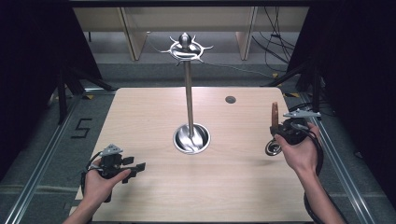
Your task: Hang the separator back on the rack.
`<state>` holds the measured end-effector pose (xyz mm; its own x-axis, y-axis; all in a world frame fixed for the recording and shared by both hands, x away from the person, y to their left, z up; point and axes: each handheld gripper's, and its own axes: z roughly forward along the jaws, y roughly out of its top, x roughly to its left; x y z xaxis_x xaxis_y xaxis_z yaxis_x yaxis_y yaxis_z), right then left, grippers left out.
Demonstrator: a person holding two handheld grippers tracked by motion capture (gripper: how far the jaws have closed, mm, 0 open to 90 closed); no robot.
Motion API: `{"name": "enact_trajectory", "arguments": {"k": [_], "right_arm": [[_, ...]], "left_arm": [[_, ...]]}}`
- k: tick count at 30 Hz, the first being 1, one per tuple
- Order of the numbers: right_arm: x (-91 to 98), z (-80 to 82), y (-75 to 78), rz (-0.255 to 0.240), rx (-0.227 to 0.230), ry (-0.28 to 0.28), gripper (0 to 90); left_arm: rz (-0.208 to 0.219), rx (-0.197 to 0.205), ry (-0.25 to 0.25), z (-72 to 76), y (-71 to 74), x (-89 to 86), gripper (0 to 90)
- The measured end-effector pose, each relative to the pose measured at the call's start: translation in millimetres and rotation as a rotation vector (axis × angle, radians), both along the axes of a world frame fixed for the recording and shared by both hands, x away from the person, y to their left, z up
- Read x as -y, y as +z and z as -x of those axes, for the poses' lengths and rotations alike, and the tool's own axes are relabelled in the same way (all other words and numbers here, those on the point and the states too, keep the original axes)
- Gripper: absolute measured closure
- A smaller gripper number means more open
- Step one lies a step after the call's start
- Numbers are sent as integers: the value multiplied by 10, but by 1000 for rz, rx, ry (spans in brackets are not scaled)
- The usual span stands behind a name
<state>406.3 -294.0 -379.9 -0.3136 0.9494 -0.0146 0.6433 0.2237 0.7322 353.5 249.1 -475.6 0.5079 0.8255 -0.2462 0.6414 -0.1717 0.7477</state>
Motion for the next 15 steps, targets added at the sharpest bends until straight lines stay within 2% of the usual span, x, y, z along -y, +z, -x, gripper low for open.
{"name": "enact_trajectory", "arguments": {"k": [2, 3, 4, 7, 10, 11, 15], "right_arm": [[-17, -4, -2, -17, 15, -2, 690], [-25, 4, 16, -13, 15, 4, 690], [-25, -1, 33, 0, 38, 29, 690], [-66, 21, 57, -12, 34, 27, 690], [-84, 35, 79, -2, 32, 39, 690], [-85, 30, 104, 14, 69, 59, 690], [-117, 49, 135, 15, 97, 70, 690]], "left_arm": [[1, 0, -1, 0, 1, 0, 363], [1, 0, -1, 0, 2, 0, 363], [2, 0, -2, 0, 3, -2, 363], [2, 3, 1, 1, 1, -2, 363], [8, 4, 5, 5, 4, -1, 363], [9, 3, 6, 5, 3, -1, 363], [9, 3, 7, 5, 2, -2, 363]]}}
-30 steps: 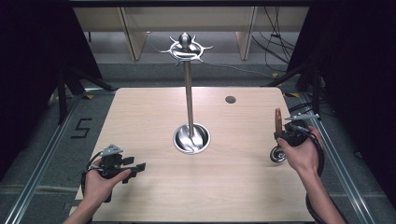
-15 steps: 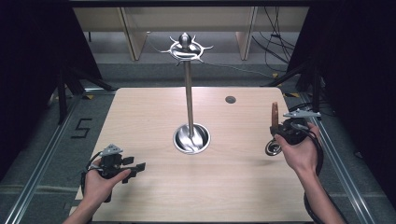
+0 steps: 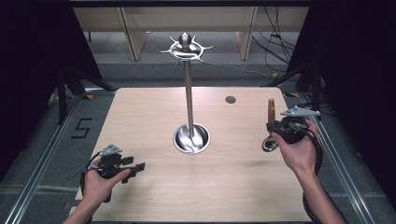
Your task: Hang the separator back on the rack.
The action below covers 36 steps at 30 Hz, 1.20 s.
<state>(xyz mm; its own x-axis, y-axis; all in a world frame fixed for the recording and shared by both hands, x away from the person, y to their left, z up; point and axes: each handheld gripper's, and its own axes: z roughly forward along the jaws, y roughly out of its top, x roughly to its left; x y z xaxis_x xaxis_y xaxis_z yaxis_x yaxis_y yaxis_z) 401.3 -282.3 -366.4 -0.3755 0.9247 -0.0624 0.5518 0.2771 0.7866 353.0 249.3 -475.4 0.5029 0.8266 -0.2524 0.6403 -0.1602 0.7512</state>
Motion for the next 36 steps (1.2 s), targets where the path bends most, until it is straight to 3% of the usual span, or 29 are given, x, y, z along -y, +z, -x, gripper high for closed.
{"name": "enact_trajectory", "arguments": {"k": [1, 4, 5, 8, 9, 12, 13, 14, 16, 17, 19, 20, 22, 24, 25, 27, 28, 29, 32, 34, 36], "right_arm": [[-49, 21, 37, -41, -8, -23, 690], [-54, 33, 76, -38, -21, -17, 689], [-77, 35, 86, -49, 14, -14, 690], [-63, 43, 135, -30, 8, 9, 690], [-71, 50, 160, -31, 26, 9, 690], [-111, 64, 163, -61, 39, -6, 689], [-88, 66, 199, -33, 32, 31, 690], [-111, 91, 212, -48, 6, 18, 689], [-107, 86, 218, -39, 24, 31, 690], [-101, 83, 232, -16, 54, 68, 690], [-117, 77, 227, -34, 73, 65, 690], [-114, 75, 248, -15, 78, 82, 689], [-140, 97, 292, -7, 41, 101, 689], [-137, 89, 297, 3, 58, 113, 690], [-124, 72, 301, 33, 85, 141, 689], [-178, 92, 303, -5, 95, 119, 690], [-198, 113, 342, -11, 63, 131, 689], [-216, 120, 347, -22, 63, 131, 690], [-239, 126, 370, -29, 67, 137, 690], [-248, 113, 402, -7, 92, 167, 690], [-277, 122, 401, -27, 86, 162, 690]], "left_arm": [[-4, -1, -2, 0, -1, 2, 363], [-11, -4, -7, -4, -2, 0, 363], [-11, -2, -4, -3, -1, 1, 363], [-9, 0, 0, -1, -2, -1, 363], [-3, -2, 1, 2, -3, 1, 363], [-4, 0, 1, 2, -1, 1, 363], [-4, -1, 1, 3, -1, 0, 363], [-5, -2, 1, 4, 0, 0, 363], [-5, -3, 0, 2, -2, -2, 363], [-9, -2, -1, 0, 0, -5, 363], [-6, -2, 0, 4, 3, -3, 363], [-6, -1, 1, 4, 3, -2, 363], [-5, -4, -3, 5, 3, -3, 363], [2, 2, 1, 5, -2, 0, 363], [1, 3, 1, 5, -1, 1, 363], [2, 5, -1, 4, -3, 1, 363], [2, 4, 0, 7, -1, 2, 363], [2, 4, 0, 7, -1, 2, 363], [3, 3, 2, 9, 1, 4, 363], [3, 4, 3, 9, 2, 3, 363], [3, 4, 2, 9, 3, 3, 363]]}}
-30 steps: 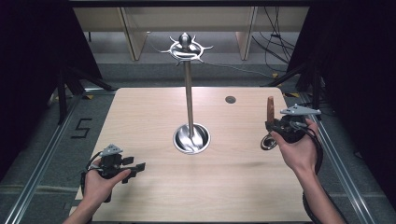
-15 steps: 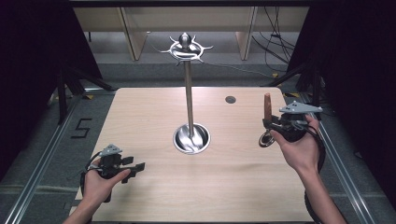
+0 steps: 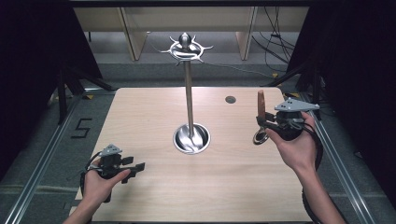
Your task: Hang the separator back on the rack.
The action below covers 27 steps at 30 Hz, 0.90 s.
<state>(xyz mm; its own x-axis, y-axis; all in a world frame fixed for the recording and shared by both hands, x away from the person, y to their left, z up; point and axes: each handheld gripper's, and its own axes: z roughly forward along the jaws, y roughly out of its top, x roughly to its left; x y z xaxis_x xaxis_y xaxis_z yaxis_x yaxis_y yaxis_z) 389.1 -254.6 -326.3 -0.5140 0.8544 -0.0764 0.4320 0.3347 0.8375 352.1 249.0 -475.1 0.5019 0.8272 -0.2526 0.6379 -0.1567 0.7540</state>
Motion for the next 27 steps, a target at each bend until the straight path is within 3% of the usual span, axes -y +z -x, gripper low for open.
{"name": "enact_trajectory", "arguments": {"k": [5, 17, 20, 21, 24, 25, 27], "right_arm": [[-53, -23, 10, -16, 39, 18, 689], [-153, 0, 70, -43, 30, 35, 689], [-166, -18, 75, -34, 63, 51, 689], [-187, 2, 86, -49, 39, 36, 689], [-197, -11, 90, -41, 57, 51, 689], [-193, 1, 106, -28, 34, 58, 689], [-208, 4, 108, -27, 40, 57, 689]], "left_arm": [[-5, -4, -1, -1, 0, -5, 363], [-4, -3, -4, -1, 2, -8, 363], [-1, 0, -2, -2, -2, -8, 363], [-1, -1, -4, -2, 0, -10, 363], [-4, 0, -6, -2, 1, -12, 363], [-1, 2, -4, -3, -1, -10, 363], [-4, 1, -8, -4, 0, -14, 363]]}}
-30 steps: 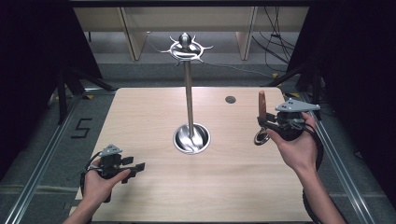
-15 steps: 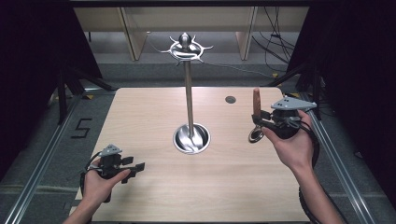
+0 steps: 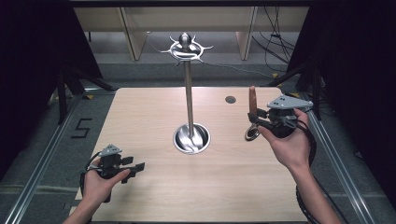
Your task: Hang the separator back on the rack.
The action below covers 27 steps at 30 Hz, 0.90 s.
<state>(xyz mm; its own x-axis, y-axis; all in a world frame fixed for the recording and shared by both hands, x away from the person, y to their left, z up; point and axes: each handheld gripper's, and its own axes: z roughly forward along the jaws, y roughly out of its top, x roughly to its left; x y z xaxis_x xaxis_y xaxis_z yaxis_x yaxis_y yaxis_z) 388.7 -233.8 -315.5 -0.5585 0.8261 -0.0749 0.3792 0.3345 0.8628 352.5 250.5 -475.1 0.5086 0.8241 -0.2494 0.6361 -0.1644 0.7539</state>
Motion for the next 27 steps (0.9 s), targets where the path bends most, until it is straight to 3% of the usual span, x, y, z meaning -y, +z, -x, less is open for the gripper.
{"name": "enact_trajectory", "arguments": {"k": [3, 4, 9, 12, 15, 25, 27], "right_arm": [[5, -17, 2, 21, 26, 10, 689], [-21, -11, -12, -7, 24, -2, 689], [-45, -6, -7, -13, 9, 10, 689], [-58, -17, -6, -22, 28, 17, 689], [-64, -11, 11, -37, 2, 33, 689], [-92, -19, 44, -56, 28, 51, 689], [-114, -11, 42, -81, 27, 39, 688]], "left_arm": [[4, 0, 3, 2, -1, 4, 363], [5, 2, 8, 3, -2, 6, 363], [0, 2, 5, -1, -3, 3, 363], [-7, -1, 0, 0, 1, -6, 362], [-8, -1, 1, 0, 1, -7, 363], [-6, -1, 4, -1, 2, -4, 363], [-7, -2, 4, -1, 2, -4, 363]]}}
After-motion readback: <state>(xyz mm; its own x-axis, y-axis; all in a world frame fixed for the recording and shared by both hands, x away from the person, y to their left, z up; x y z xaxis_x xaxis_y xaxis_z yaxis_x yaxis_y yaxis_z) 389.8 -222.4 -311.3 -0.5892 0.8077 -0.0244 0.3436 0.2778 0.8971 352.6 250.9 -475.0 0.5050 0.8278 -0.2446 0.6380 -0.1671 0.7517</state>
